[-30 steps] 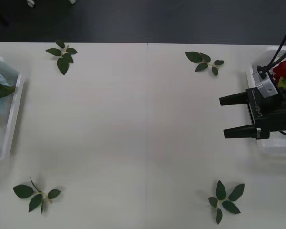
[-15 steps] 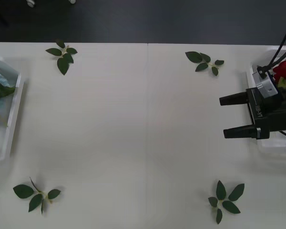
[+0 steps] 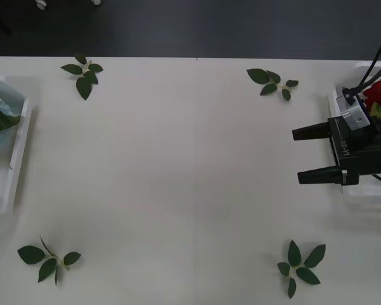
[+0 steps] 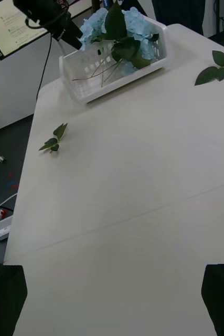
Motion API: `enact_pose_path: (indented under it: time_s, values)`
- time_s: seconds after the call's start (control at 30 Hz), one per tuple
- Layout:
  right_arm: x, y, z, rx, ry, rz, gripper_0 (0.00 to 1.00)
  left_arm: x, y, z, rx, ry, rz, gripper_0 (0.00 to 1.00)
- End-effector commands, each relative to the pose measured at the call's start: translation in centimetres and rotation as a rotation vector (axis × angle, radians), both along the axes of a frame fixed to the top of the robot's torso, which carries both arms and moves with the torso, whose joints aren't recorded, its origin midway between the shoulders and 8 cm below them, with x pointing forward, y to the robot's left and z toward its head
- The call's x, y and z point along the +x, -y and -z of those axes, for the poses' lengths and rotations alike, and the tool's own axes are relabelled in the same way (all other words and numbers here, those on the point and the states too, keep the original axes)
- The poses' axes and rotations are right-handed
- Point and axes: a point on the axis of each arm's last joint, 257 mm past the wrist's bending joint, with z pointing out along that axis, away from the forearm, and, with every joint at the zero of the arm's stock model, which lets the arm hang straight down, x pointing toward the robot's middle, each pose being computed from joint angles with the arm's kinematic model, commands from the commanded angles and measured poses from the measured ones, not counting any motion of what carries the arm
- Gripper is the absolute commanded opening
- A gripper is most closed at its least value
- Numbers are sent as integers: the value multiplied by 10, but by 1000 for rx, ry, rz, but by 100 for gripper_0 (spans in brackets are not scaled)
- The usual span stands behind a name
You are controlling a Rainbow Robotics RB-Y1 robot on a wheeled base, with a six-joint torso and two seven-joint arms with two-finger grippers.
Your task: Put the red flowers into the right box and the blue flowers into the left box
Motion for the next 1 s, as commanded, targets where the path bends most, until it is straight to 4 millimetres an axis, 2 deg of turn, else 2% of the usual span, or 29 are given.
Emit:
enact_pose_path:
  time_s: [0.03,0.23,0.27,0.5,0.57,0.63,0.73,1.0]
  values:
    - [3,1,-12,-9,59,-15,99,-9,13,-30,-66,26,-3,100]
    - [3,1,-12,-9,59,-15,98,-20,68,-54,-153,69,149,100]
    - [3,1,-12,-9,59,-15,99,-23,83,-60,-158,83,213,100]
    - [3,1,-12,-9,59,-15,98,-38,142,-72,-167,134,504,100]
    - [3,1,-12,-9,59,-15,99,-44,166,-74,-140,160,640,100]
    - [3,1,-12,-9,59,-15,98,-48,178,-76,-113,175,720,100]
    - [3,1,-12,-9,59,-15,98,-55,208,-79,-68,191,900,100]
    - [3,1,-12,-9,59,-15,98,-56,256,-92,-66,189,1115,100]
